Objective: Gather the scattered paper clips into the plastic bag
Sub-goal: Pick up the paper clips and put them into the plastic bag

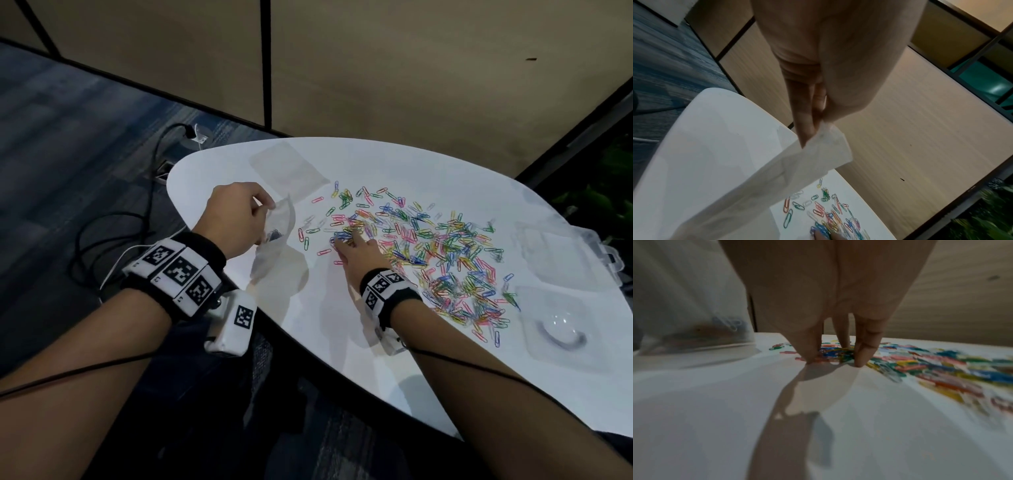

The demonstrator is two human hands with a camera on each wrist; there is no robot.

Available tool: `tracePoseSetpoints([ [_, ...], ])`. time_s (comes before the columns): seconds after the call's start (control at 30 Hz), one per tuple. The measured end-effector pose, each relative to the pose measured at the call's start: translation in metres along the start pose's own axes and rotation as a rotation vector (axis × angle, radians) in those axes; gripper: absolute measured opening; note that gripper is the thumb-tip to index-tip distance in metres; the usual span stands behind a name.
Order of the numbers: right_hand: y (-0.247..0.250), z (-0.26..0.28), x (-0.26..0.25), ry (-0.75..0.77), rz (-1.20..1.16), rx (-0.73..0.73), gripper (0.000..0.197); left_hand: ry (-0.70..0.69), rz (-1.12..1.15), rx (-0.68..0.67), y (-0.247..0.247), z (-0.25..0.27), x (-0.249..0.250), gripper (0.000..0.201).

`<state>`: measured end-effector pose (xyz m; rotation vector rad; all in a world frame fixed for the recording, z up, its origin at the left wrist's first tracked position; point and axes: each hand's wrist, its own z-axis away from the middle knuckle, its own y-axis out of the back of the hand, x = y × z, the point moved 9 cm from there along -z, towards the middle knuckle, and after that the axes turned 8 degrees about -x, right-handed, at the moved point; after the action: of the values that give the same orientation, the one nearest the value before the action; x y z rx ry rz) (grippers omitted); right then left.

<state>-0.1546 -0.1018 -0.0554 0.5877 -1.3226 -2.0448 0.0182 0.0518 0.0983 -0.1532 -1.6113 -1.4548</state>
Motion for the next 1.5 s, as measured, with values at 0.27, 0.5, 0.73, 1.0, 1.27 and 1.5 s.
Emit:
tracePoseSetpoints([
  [0.27, 0.019, 0.002, 0.028, -0.012, -0.1, 0.105, 0.02, 0.049, 0.056, -0.042, -0.011, -0.001, -0.007, 0.018],
  [0.5, 0.044, 0.027, 0.091, -0.248, -0.62, 0.189, 0.005, 0.05, 0.055, -0.105, -0.026, -0.004, 0.003, 0.017],
  [0.73, 0.085, 0.05, 0.055, -0.041, -1.509, 0.27, 0.007, 0.064, 0.038, -0.152, -0.043, -0.008, 0.019, 0.014],
  [1.0, 0.066, 0.041, -0.046, 0.098, -1.648, 0.031, 0.015, 0.039, 0.054, -0.127, -0.049, -0.011, 0.027, 0.016],
  [1.27, 0.099, 0.037, -0.079, 0.349, -0.61, 0.027, 0.014, 0.036, 0.093, -0.101, -0.038, -0.013, 0.021, 0.016],
  [1.5, 0.119, -0.01, -0.018, 0.21, -1.504, 0.137, 0.02, 0.094, 0.137, 0.034, 0.006, -0.021, 0.0, 0.012],
])
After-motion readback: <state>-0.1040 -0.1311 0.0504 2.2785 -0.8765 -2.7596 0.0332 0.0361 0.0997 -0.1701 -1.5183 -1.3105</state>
